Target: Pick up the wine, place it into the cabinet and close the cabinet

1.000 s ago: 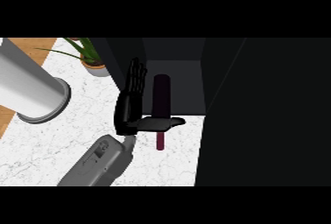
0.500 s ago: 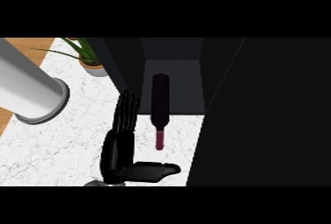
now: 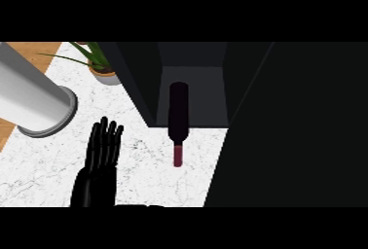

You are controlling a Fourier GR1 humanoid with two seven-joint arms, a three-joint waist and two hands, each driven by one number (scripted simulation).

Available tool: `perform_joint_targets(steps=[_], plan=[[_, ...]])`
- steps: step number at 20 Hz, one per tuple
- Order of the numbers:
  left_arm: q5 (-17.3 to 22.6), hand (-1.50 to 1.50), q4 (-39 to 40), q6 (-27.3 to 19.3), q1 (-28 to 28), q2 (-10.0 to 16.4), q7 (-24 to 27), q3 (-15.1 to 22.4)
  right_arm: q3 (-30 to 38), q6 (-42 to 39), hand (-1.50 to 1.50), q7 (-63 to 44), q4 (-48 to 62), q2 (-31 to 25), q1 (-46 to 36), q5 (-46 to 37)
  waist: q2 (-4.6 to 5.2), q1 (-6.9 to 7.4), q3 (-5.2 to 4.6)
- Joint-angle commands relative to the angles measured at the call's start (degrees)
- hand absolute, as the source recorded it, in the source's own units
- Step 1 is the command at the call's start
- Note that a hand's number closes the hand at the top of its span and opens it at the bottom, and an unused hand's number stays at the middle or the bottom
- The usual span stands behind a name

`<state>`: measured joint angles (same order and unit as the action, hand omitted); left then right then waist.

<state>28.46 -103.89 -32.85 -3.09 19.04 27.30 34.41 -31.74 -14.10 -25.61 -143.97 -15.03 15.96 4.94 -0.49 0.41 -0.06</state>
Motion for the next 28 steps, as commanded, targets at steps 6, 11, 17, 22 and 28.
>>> perform_joint_targets(steps=[6,11,17,22,28], plan=[[4.66,-1.5,-7.07,7.24,-8.94,9.64,1.42,-7.82,-12.9,1.95,1.5,-9.56,-7.71,4.32,-8.08,-2.75,0.15,0.44,-0.19],[7.48,-1.5,-10.69,9.48,-13.97,11.34,2.23,-10.43,-17.75,6.1,1.5,-16.73,-3.2,10.66,-13.52,-2.43,0.05,1.11,-0.26],[11.99,-1.5,-12.52,15.74,-19.48,15.57,3.96,-16.77,-21.32,13.75,1.5,-15.57,4.16,14.74,-20.85,-5.69,-0.13,1.93,-0.3],[16.45,-1.5,-11.69,21.37,-20.03,18.57,3.47,-22.44,-20.59,23.87,1.5,-14.71,10.8,14.86,-32.8,-4.92,0.2,2.45,-0.36],[19.31,-1.5,-10.72,25.25,-19.89,20.14,2.9,-26.2,-16.69,32.58,1.5,-14.1,20.77,14.78,-48.15,0.09,0.59,2.96,-0.27]])
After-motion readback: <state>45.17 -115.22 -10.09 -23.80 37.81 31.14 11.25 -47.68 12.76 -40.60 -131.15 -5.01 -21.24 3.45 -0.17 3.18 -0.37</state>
